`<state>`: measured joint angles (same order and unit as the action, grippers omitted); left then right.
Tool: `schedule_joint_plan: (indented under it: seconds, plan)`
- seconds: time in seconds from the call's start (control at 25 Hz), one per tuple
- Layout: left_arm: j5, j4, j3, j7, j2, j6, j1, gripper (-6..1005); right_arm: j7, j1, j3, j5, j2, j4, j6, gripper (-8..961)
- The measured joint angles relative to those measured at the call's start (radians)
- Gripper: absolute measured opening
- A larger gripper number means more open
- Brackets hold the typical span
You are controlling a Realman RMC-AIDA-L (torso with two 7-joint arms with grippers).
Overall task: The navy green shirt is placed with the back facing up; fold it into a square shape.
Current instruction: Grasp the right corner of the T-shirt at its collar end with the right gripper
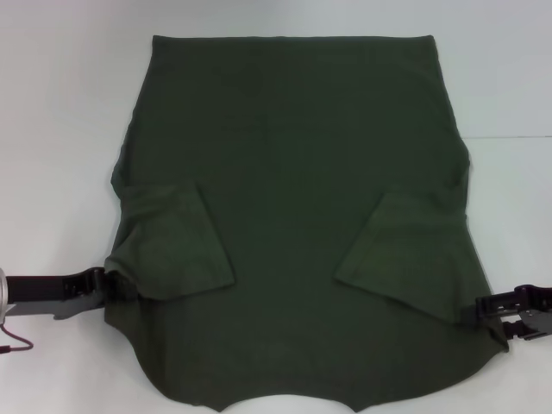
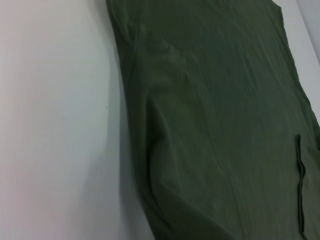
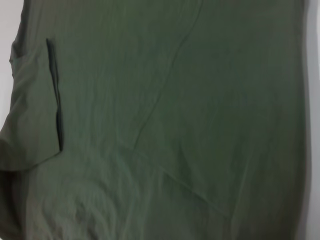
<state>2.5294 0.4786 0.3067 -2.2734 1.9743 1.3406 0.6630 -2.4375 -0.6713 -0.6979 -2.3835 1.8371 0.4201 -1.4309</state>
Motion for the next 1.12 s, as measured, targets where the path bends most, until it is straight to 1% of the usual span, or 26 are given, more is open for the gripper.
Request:
schedule_joint_plan:
  seconds: [0.16,0.24,0.36,0.52,0.84,1.12]
  plan:
    - [0.0,0.0,0.0,-0.001,0.0,0.0,0.004,37,-0.002,-0.002,-0.005,-0.003,-0.001,0.001,0.0,896]
    - [0.0,0.0,0.0,-0.001,0.0,-0.001,0.005,37,-0.003,-0.002,-0.005,-0.004,-0.004,0.002,0.0,784]
    - [0.0,0.0,0.0,-0.002,-0.001,-0.001,0.006,37,-0.007,-0.003,-0.001,-0.004,-0.01,0.003,0.0,782]
    - [-0.002,0.0,0.0,-0.003,-0.002,-0.001,0.007,37,-0.008,-0.01,-0.006,-0.004,-0.012,0.002,0.0,780]
    - [-0.011,0.0,0.0,-0.003,-0.003,-0.001,0.006,37,-0.002,-0.016,-0.013,-0.006,-0.009,-0.005,-0.003,776]
    - [-0.011,0.0,0.0,-0.003,-0.003,-0.001,0.003,37,-0.009,-0.016,-0.059,-0.007,-0.005,-0.005,-0.005,767]
